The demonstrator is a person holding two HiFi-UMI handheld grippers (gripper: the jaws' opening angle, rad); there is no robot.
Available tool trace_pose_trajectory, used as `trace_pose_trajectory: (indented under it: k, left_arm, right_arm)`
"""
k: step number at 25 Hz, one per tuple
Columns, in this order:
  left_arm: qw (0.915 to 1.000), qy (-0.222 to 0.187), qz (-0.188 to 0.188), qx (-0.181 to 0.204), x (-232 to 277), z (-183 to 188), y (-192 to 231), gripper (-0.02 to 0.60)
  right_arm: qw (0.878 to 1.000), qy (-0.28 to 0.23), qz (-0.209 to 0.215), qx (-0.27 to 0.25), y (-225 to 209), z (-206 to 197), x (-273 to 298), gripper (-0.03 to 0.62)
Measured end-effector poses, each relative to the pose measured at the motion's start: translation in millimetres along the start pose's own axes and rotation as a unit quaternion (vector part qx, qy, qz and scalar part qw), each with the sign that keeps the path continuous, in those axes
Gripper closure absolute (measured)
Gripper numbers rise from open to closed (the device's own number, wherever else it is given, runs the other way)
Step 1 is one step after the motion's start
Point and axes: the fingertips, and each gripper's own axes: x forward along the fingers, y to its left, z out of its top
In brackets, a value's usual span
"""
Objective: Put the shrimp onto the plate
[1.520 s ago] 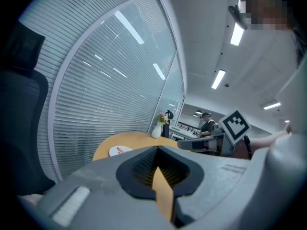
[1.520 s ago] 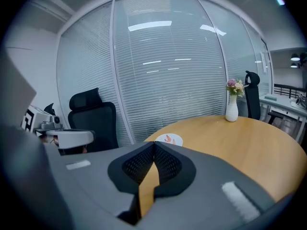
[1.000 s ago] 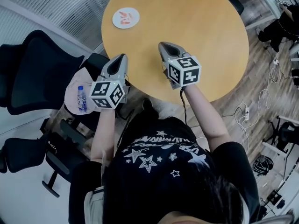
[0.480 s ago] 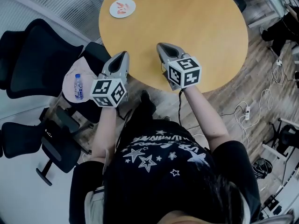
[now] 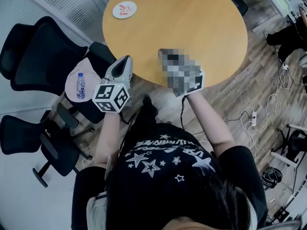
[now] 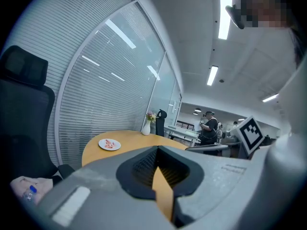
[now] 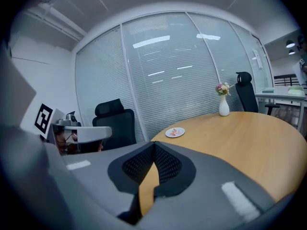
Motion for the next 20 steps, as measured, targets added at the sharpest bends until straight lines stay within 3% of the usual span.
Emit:
trace_pose_trajectory:
  k: [20]
  left_arm:
    - [0.9996,-0.028,-0.007,0.006,-82,-23,-104,0.580]
  right_arm:
    - [0.999,-0.018,0.014,-0.026,54,-25,-124,0.594]
